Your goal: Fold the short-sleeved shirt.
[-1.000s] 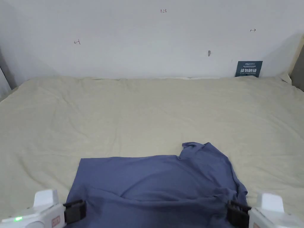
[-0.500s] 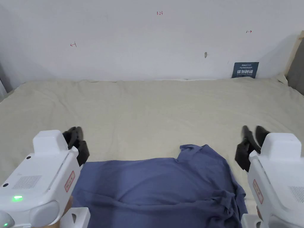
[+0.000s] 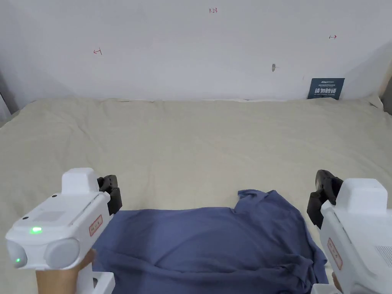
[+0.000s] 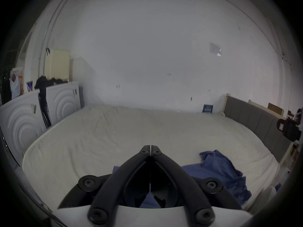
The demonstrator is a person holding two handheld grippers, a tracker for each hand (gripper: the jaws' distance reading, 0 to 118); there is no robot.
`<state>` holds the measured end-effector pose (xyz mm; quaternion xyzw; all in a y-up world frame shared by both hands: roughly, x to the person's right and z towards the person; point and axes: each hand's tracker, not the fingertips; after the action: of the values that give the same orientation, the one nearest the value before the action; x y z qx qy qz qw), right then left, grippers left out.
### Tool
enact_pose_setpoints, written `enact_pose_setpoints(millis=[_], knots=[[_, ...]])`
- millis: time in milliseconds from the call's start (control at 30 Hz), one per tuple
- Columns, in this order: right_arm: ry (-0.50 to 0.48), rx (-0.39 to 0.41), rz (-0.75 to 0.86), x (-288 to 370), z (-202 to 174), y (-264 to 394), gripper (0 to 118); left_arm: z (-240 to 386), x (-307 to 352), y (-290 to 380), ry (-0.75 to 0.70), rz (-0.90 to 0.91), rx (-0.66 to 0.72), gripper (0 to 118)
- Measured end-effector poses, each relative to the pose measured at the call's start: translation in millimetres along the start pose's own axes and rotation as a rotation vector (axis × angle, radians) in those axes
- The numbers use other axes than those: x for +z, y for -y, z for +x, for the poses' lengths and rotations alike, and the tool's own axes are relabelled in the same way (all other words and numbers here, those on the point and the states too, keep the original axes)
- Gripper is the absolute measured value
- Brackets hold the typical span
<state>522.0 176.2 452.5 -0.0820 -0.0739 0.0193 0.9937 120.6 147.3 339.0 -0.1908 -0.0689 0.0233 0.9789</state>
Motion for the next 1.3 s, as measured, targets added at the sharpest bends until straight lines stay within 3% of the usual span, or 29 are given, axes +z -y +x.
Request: enact_pose_setpoints(millis=[200, 300, 333, 433, 467, 667, 733, 800, 900, 933, 967, 1033, 1133, 1167, 1200, 1300], knots=[[-0.004, 0.002, -0.043, -35.6, -6.5, 7.2, 1, -54.5, -102.6, 2.1, 0.001, -0.238, 0.082, 0], [0.005, 0.004, -0.071, -55.6, -7.2, 13.2, 1, -71.8, -148.0, 7.8, -0.024, -0.343, 0.106, 9], [0.011, 0.007, -0.084, -61.9, -7.3, 15.5, 1, -78.2, -164.4, 12.4, -0.015, -0.376, 0.117, 31], [0.022, 0.010, -0.123, -83.7, -5.9, 24.9, 1, -92.7, -207.6, 33.0, -0.084, -0.501, 0.130, 114], [0.027, 0.013, -0.138, -90.9, -4.8, 28.5, 1, -95.6, -219.6, 40.5, -0.111, -0.539, 0.127, 118], [0.052, 0.022, -0.207, -125.9, 2.1, 48.6, 1, -104.3, -262.1, 80.7, -0.147, -0.649, 0.105, 98], [0.056, 0.022, -0.227, -134.3, 6.6, 54.1, 1, -100.5, -267.9, 89.5, -0.146, -0.664, 0.084, 80], [0.055, 0.013, -0.252, -143.7, 10.7, 59.0, 1, -88.9, -257.3, 87.3, -0.161, -0.628, 0.035, 72], [0.053, -0.016, -0.308, -161.4, 21.1, 66.9, 3, -80.5, -251.7, 84.0, -0.118, -0.595, -0.006, 18], [0.055, -0.024, -0.336, -169.7, 24.1, 69.9, 10, -75.3, -245.9, 84.8, -0.111, -0.593, -0.006, 4], [0.062, -0.028, -0.364, -179.5, 28.3, 73.2, 21, -73.3, -246.5, 84.4, -0.104, -0.599, -0.012, 4], [0.058, -0.054, -0.418, -201.3, 37.8, 81.2, 26, -70.4, -242.0, 80.9, -0.106, -0.588, -0.018, 4], [0.051, -0.082, -0.536, -242.4, 50.9, 97.5, 97, -76.2, -232.0, 70.4, -0.079, -0.502, 0.025, 4], [0.055, -0.080, -0.573, -257.0, 53.5, 105.4, 112, -75.6, -226.9, 65.4, -0.064, -0.495, 0.034, 4], [0.058, -0.076, -0.628, -271.7, 55.5, 114.2, 118, -78.2, -222.7, 60.9, -0.045, -0.491, 0.052, 4], [0.029, -0.076, -0.763, -306.1, 59.3, 138.7, 117, -77.6, -211.9, 50.3, -0.028, -0.466, 0.052, 4]])
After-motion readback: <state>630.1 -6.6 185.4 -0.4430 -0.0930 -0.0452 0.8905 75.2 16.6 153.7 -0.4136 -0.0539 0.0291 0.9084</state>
